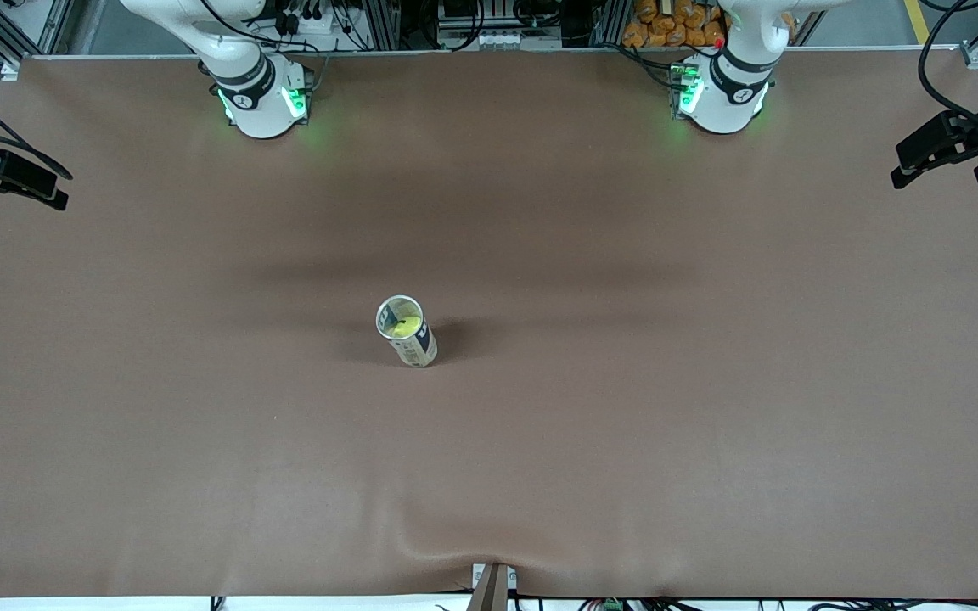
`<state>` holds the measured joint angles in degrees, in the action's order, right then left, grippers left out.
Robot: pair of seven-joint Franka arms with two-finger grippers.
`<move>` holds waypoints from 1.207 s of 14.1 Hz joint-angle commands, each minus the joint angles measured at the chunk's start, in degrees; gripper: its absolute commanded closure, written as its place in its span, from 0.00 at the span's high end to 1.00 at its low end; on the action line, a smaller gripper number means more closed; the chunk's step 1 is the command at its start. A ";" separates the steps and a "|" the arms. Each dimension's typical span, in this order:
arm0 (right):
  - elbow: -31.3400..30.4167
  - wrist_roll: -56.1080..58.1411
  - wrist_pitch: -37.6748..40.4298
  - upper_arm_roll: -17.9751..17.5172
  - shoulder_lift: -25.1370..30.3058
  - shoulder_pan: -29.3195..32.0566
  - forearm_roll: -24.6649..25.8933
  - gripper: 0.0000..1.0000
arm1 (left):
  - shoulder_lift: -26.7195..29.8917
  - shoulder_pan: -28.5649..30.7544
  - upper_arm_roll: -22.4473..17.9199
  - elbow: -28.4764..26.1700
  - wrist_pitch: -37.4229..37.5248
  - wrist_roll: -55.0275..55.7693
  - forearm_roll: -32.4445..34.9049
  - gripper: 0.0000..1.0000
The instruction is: Insert tennis ball vertically with right arm
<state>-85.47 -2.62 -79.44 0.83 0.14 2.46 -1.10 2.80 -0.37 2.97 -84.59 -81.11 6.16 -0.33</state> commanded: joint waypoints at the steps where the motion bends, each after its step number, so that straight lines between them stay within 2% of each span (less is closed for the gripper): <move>1: 0.74 -0.81 1.04 0.31 0.65 -0.18 0.40 1.00 | 4.40 -3.06 -2.79 -5.75 -0.98 -0.01 -0.98 1.00; 4: 0.74 -0.81 1.22 0.57 0.74 0.26 0.49 1.00 | 5.28 -5.43 -3.06 -6.91 -1.69 0.87 -0.55 1.00; 17: 0.83 -0.81 1.13 0.57 0.65 0.70 0.58 1.00 | 4.67 -4.55 -3.06 -4.80 -0.46 -1.32 -0.11 1.00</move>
<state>-85.05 -2.70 -79.06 1.72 0.14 2.67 -1.05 6.59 -5.20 -0.02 -89.26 -81.92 5.80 -0.38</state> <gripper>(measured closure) 0.000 0.000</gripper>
